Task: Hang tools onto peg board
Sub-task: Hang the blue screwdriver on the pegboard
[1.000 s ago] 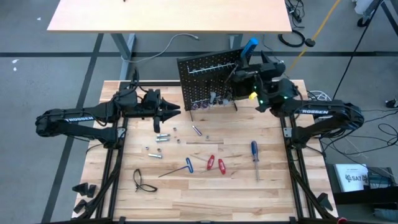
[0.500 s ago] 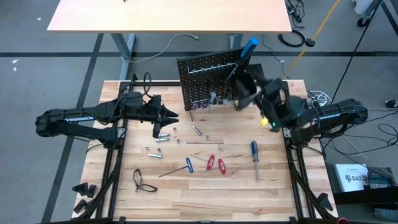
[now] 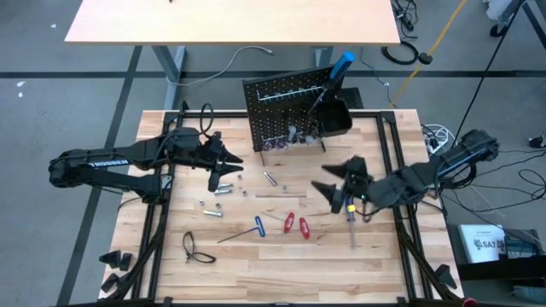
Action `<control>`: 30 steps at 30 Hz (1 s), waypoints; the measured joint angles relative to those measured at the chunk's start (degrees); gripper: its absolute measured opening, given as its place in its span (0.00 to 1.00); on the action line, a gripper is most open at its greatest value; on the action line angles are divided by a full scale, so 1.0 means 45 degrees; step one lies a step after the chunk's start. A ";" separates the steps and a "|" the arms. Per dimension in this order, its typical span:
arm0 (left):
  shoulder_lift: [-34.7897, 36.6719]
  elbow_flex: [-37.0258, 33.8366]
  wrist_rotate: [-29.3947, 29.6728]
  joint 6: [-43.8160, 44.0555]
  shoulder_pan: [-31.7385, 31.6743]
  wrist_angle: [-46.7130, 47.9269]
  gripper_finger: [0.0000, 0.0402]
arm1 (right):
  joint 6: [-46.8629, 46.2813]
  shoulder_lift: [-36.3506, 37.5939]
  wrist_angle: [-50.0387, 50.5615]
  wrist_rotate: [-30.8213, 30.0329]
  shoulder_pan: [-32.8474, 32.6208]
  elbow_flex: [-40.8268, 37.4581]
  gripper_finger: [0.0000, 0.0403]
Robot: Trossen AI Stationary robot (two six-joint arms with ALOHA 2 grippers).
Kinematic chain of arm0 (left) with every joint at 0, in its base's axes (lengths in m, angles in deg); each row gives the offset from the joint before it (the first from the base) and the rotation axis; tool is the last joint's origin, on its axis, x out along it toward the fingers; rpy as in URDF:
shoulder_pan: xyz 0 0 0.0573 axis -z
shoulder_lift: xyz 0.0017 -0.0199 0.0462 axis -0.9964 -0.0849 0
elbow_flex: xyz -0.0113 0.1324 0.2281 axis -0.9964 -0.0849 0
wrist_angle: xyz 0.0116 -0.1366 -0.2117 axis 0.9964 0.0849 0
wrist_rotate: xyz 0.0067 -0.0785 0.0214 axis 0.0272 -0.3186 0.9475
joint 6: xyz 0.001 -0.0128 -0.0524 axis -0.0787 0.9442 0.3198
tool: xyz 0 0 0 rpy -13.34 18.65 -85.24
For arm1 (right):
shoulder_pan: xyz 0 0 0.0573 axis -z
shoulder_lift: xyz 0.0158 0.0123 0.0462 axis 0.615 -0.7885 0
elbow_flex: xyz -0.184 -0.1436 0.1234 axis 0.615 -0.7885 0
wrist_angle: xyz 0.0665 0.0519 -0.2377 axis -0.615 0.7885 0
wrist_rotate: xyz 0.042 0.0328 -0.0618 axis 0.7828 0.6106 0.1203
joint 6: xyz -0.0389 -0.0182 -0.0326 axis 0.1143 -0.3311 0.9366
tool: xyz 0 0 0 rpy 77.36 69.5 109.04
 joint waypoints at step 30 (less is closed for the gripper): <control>-0.0005 0.0000 -0.0235 0.0462 -0.0083 -0.0110 0.28 | -1.2325 -0.4353 0.8636 0.8309 0.1185 -0.2305 0.75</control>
